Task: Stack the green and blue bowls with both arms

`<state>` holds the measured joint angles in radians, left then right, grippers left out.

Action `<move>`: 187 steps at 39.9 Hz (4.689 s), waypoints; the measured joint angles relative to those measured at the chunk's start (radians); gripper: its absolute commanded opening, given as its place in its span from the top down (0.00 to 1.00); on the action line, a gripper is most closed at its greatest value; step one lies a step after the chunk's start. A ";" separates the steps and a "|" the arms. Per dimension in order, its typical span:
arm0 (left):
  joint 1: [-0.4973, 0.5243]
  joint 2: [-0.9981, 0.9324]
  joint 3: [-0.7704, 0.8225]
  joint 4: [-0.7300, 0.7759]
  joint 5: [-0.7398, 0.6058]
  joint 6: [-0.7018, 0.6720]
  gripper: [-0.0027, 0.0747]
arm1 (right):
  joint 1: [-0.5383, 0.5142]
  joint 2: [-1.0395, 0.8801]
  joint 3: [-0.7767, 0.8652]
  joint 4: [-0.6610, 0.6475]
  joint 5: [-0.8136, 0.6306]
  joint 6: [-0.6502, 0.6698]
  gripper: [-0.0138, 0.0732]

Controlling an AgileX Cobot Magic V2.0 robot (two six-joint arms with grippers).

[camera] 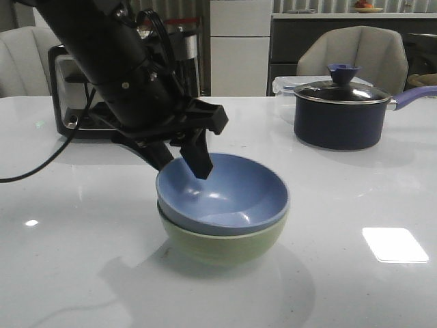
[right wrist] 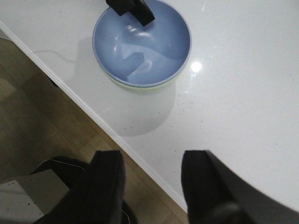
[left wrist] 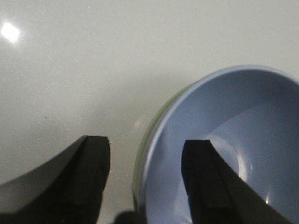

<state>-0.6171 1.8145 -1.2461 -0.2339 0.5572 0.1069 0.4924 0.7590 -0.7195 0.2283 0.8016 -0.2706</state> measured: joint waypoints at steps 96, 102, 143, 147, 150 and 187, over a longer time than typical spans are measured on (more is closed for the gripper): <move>0.004 -1.182 0.620 0.303 0.234 -0.135 0.85 | 0.000 0.000 0.000 -0.087 0.006 0.115 0.78; 0.004 -1.182 0.620 0.303 0.234 -0.135 0.85 | 0.000 0.000 0.000 -0.087 0.006 0.115 0.78; 0.535 -1.819 1.249 0.189 -0.426 -0.007 0.85 | 0.000 0.000 0.000 -0.087 0.006 0.115 0.78; 0.548 -1.819 1.249 0.181 -0.474 -0.007 0.85 | 0.000 0.000 0.000 -0.087 0.006 0.115 0.78; 0.550 -1.819 1.249 0.179 -0.496 -0.007 0.85 | 0.000 0.000 0.000 -0.087 0.006 0.115 0.78; 0.550 -1.819 1.249 0.177 -0.515 -0.007 0.85 | 0.000 0.000 0.000 -0.087 0.006 0.115 0.78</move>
<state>-0.0672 -0.0047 0.0033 -0.0571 0.0427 0.0997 0.4924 0.7590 -0.7195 0.1408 0.8076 -0.1557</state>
